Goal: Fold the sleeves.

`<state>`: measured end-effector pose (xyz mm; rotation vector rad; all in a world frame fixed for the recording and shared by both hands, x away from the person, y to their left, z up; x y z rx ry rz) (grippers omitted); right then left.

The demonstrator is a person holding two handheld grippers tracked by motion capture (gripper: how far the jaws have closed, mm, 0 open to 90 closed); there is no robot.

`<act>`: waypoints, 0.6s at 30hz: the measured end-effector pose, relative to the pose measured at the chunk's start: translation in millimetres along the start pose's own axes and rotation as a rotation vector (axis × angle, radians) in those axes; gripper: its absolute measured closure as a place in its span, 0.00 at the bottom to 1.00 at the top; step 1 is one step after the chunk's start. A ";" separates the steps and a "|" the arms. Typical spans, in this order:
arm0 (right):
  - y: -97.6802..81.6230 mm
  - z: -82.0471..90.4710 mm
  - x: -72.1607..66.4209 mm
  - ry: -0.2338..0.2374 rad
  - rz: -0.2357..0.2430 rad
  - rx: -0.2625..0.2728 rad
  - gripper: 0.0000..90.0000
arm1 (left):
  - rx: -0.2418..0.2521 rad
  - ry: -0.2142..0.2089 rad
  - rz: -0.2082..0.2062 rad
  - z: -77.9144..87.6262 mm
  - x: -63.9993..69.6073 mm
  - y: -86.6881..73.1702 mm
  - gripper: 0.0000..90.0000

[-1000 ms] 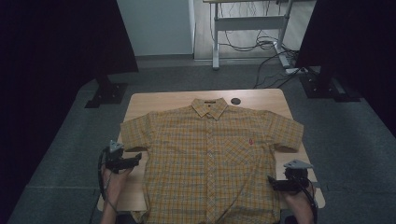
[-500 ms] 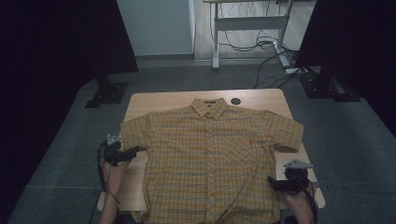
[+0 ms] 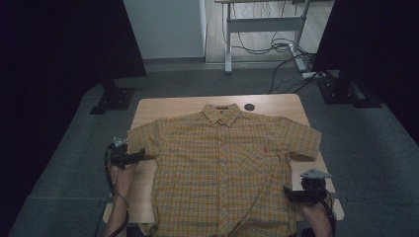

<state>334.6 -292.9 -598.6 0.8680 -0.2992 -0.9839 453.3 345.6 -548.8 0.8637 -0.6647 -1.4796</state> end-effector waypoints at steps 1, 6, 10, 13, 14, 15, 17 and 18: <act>0.0 0.0 0.0 0.000 0.001 0.000 0.01 | 0.000 0.005 0.004 -2.5 -0.3 -0.3 0.24; 0.0 0.0 0.0 0.000 0.000 0.000 0.01 | -0.025 0.051 0.011 -15.8 -0.9 -3.7 0.28; 0.0 0.0 0.0 0.000 0.000 0.000 0.01 | -0.059 0.080 0.005 -24.2 -0.8 -8.1 0.33; 0.0 0.0 0.0 0.000 0.001 0.000 0.01 | -0.059 0.068 0.025 -24.5 -0.4 -8.6 0.38; 0.0 0.0 0.0 0.000 0.001 0.000 0.01 | -0.055 0.066 0.027 -24.1 0.8 -8.6 0.41; 0.0 0.0 0.0 0.000 0.000 0.000 0.01 | -0.055 0.068 0.027 -23.3 2.1 -8.7 0.44; 0.0 0.0 0.0 0.000 0.001 0.000 0.01 | -0.047 0.059 0.024 -22.0 5.6 -8.7 0.54; 0.0 0.0 0.0 0.000 0.001 0.000 0.01 | -0.043 0.055 0.025 -21.7 7.4 -8.5 0.60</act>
Point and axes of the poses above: each handheld gripper's, and its own axes: z roughly backward along the jaws, y roughly out of its top, x roughly to its right, the point moved 3 cm from there along -z, roughly forward along the jaws, and after that the axes turned 12 degrees about y, right-handed, at the moved point
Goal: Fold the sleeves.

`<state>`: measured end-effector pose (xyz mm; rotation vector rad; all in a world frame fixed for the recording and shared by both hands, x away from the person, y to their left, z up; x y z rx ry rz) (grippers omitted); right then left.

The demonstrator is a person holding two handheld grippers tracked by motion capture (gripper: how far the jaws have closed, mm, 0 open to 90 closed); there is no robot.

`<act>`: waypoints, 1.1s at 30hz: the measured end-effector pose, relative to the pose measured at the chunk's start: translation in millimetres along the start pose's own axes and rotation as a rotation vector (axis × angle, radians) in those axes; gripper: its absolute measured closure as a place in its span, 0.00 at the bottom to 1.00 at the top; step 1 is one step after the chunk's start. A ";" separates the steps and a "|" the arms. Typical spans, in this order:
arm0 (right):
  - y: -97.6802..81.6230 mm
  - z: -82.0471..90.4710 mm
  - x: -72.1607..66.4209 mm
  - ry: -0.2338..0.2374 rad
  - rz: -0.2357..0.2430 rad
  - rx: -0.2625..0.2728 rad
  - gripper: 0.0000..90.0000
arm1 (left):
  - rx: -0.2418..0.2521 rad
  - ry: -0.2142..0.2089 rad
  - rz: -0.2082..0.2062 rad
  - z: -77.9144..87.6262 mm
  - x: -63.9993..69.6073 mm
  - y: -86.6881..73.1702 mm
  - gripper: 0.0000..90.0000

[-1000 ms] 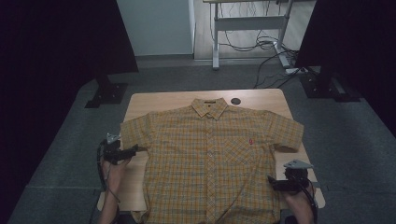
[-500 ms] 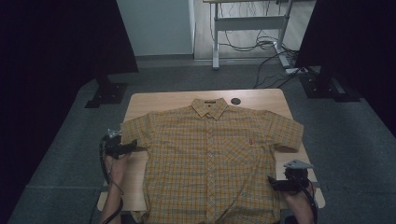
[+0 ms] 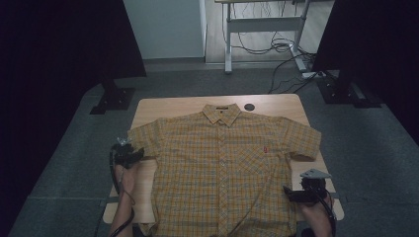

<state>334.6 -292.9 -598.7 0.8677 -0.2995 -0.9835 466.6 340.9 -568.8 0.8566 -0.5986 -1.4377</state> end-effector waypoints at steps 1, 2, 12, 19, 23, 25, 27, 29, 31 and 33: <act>0.1 -0.1 0.0 0.000 0.001 0.000 0.01 | 0.001 -0.004 0.003 0.5 2.1 0.2 0.66; 0.1 -0.1 0.0 0.000 0.001 0.000 0.01 | 0.000 -0.011 0.004 0.8 4.7 0.6 0.74; 0.2 -0.2 0.0 0.000 0.001 0.000 0.01 | 0.056 -0.035 0.019 10.0 12.6 10.4 0.96; 0.3 -0.4 -0.1 0.000 0.002 0.000 0.01 | 0.170 -0.075 -0.012 35.8 26.9 36.9 0.95; 0.3 -0.4 -0.1 0.000 0.003 0.000 0.01 | 0.213 -0.115 -0.057 47.6 47.8 50.3 0.95; 0.3 -0.4 -0.1 0.001 0.002 0.000 0.01 | 0.227 -0.138 -0.077 51.9 60.2 55.3 0.95; 0.3 -0.3 -0.1 0.001 0.003 0.000 0.01 | 0.235 -0.163 -0.102 55.1 73.3 58.8 0.95; 0.3 -0.3 -0.2 0.002 0.003 -0.001 0.01 | 0.235 -0.186 -0.125 56.6 86.0 59.9 0.94; 0.3 -0.4 -0.3 0.003 0.004 -0.001 0.01 | 0.226 -0.204 -0.153 55.7 97.9 58.7 0.94; 0.3 -0.4 -0.4 0.004 0.005 -0.001 0.01 | 0.216 -0.217 -0.170 53.2 107.5 55.8 0.94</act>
Point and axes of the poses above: each handheld gripper's, and its own axes: z roughly backward along the jaws, y roughly out of its top, x roughly to its right, the point moved 3 cm from there along -z, roughly forward along the jaws, and after that the axes turned 12 degrees about y, right-handed, at the moved point
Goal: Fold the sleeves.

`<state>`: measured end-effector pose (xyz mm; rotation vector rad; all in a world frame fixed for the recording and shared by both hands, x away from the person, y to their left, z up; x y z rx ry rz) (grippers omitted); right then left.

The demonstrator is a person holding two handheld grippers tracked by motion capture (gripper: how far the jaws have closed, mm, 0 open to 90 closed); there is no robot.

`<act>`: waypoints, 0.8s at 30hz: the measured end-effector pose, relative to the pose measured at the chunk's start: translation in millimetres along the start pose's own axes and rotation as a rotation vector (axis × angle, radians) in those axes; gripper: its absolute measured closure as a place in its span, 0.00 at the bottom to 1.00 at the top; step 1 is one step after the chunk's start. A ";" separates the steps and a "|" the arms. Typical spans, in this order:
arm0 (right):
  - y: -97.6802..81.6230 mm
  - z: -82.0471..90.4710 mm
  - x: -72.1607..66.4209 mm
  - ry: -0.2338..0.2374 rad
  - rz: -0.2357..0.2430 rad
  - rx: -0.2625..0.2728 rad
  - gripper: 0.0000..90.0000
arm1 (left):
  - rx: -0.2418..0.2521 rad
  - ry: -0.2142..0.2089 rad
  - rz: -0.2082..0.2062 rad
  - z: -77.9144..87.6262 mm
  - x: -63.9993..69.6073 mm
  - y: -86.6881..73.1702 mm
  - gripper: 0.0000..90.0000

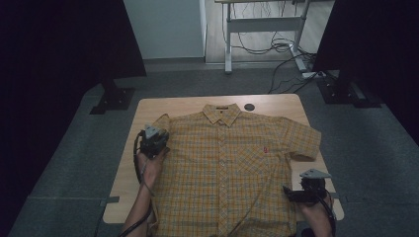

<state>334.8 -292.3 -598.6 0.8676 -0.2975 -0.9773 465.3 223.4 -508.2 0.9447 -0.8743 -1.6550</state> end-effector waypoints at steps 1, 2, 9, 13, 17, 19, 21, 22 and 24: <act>0.0 0.0 -0.1 0.001 0.001 0.000 0.01 | -0.009 -0.010 -0.003 -2.4 4.0 -1.6 0.94; 0.0 0.0 -0.1 0.001 0.001 0.000 0.01 | -0.016 -0.014 -0.012 -4.9 7.6 -3.5 0.94; 0.0 0.0 -0.2 0.002 0.001 0.000 0.01 | -0.069 -0.040 -0.041 -19.4 24.6 -16.9 0.93; 0.0 0.0 -0.2 0.002 0.001 0.000 0.01 | -0.083 -0.048 -0.076 -24.5 36.4 -19.5 0.92; 0.0 0.0 -0.2 0.002 0.001 0.000 0.01 | -0.101 -0.056 -0.118 -30.3 49.9 -23.2 0.91; 0.0 0.0 -0.2 0.002 0.001 0.000 0.01 | -0.110 -0.064 -0.127 -33.3 55.8 -26.1 0.90; 0.0 0.0 -0.2 0.002 0.001 0.000 0.01 | -0.125 -0.073 -0.137 -36.6 60.4 -29.4 0.90; 0.0 0.0 -0.2 0.002 0.001 0.000 0.01 | -0.136 -0.078 -0.138 -38.3 61.9 -31.1 0.88; 0.0 0.0 -0.3 0.003 0.002 0.000 0.01 | -0.158 -0.095 -0.121 -41.4 62.6 -33.7 0.85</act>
Point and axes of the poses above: each handheld gripper's, and its own axes: z roughly backward along the jaws, y roughly out of its top, x roughly to its right, the point moved 3 cm from there along -z, roughly forward along the jaws, and after that the axes turned 12 degrees about y, right-handed, at the moved point
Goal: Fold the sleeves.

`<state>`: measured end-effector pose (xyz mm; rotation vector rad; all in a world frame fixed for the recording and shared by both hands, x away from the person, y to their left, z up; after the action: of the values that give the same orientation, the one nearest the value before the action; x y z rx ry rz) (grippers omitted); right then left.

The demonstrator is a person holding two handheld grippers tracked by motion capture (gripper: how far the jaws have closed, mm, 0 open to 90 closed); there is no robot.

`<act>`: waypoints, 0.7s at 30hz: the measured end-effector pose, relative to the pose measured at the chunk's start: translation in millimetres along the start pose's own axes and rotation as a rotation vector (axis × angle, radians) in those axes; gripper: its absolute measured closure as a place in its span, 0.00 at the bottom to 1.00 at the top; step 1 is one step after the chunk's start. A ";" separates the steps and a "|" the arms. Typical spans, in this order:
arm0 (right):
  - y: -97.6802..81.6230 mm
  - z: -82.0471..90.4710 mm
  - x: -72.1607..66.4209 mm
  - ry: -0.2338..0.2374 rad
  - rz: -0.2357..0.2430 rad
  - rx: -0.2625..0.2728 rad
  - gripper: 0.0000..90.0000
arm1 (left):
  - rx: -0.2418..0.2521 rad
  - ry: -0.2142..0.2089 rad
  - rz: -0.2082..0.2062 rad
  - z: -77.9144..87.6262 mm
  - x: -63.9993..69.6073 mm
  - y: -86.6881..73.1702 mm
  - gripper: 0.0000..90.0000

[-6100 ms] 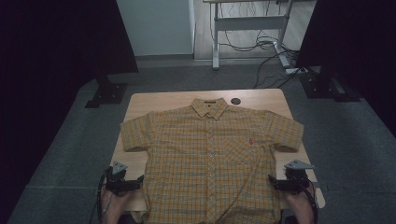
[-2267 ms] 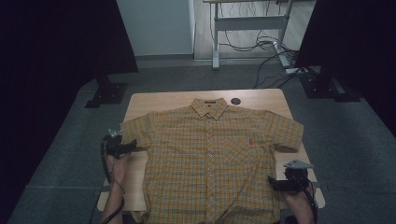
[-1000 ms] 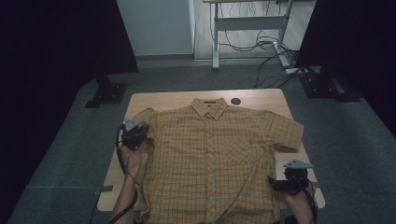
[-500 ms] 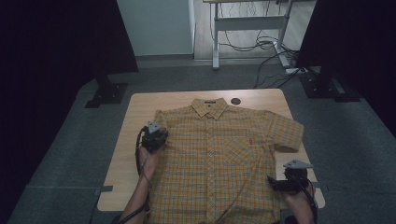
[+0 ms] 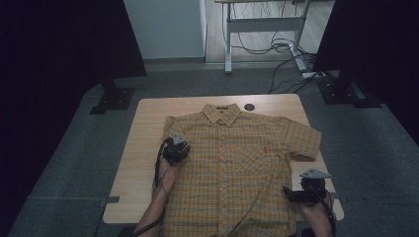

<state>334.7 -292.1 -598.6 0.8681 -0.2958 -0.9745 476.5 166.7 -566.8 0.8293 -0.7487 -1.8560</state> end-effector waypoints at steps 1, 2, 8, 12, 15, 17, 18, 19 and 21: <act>0.0 0.0 0.0 0.000 0.000 0.000 0.01 | -0.014 -0.023 0.013 -1.6 -0.6 -0.6 0.83; 0.0 0.0 -0.1 0.001 0.001 0.000 0.01 | -0.025 -0.044 0.024 -2.0 -1.3 -0.6 0.77; 0.0 0.0 -0.1 0.001 0.001 0.000 0.01 | 0.016 -0.051 0.035 20.3 -13.4 11.6 0.55; 0.0 0.0 -0.1 0.001 0.001 0.000 0.01 | 0.067 -0.004 0.052 36.8 -32.9 23.5 0.42; 0.0 0.0 -0.1 0.001 0.001 0.000 0.01 | 0.096 0.047 0.104 42.4 -52.0 29.8 0.36; 0.0 0.0 -0.1 0.001 0.001 0.000 0.01 | 0.099 0.060 0.123 42.7 -57.9 30.7 0.35; 0.1 0.0 -0.1 0.001 0.001 0.000 0.01 | 0.099 0.072 0.140 42.2 -63.1 30.9 0.34; 0.1 0.0 -0.1 0.001 0.001 0.000 0.01 | 0.097 0.086 0.153 40.9 -67.2 30.6 0.34; 0.0 0.0 -0.1 0.001 0.001 0.000 0.01 | 0.084 0.122 0.164 35.4 -75.2 27.5 0.34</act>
<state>334.7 -291.9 -598.6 0.8681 -0.2953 -0.9735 487.1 230.5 -507.8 0.8988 -0.7976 -1.6237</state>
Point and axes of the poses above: each handheld gripper's, and its own axes: z roughly backward along the jaws, y roughly out of its top, x roughly to its right, the point moved 3 cm from there along -z, roughly forward along the jaws, and after that the axes turned 12 degrees about y, right-handed, at the moved point
